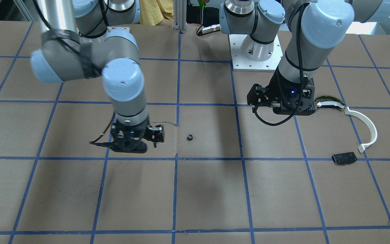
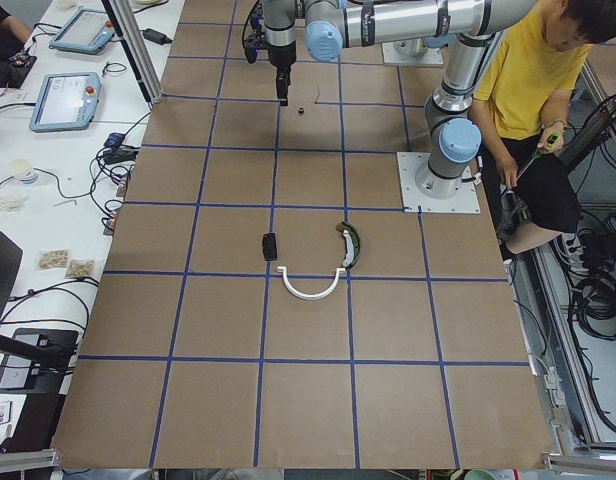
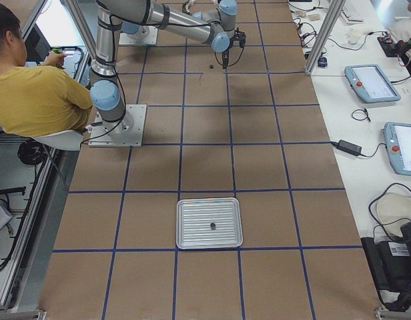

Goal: Place bearing gear from tray to pile

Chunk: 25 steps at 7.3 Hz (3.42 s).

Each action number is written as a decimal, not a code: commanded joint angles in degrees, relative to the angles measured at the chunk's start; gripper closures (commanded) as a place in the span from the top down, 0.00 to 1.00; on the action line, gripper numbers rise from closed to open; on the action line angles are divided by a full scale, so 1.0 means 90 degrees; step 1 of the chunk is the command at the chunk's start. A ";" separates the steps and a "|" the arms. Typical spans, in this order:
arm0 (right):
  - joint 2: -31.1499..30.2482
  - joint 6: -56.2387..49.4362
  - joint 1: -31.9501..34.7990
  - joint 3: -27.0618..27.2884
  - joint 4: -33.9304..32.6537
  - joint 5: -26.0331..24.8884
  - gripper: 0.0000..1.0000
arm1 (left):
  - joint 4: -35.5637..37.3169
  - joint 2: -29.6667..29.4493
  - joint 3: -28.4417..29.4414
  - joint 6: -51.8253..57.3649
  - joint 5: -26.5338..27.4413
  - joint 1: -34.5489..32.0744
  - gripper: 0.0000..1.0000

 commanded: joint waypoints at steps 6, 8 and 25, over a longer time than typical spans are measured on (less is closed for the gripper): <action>0.0445 -0.6737 -0.6405 -0.0095 0.0057 -0.0598 1.00 | 0.2229 -0.1666 -0.0614 -0.1831 -0.0277 -0.1814 1.00; 0.1230 -0.6976 -0.6497 -0.0690 -0.0988 -0.0599 1.00 | 0.2449 -0.1999 -0.0694 -0.1901 -0.0277 -0.1933 1.00; 0.1888 -0.8200 -0.7279 -0.0721 -0.1205 -0.0072 0.00 | 0.2148 -0.2294 -0.0705 -0.1785 -0.0200 -0.1964 0.00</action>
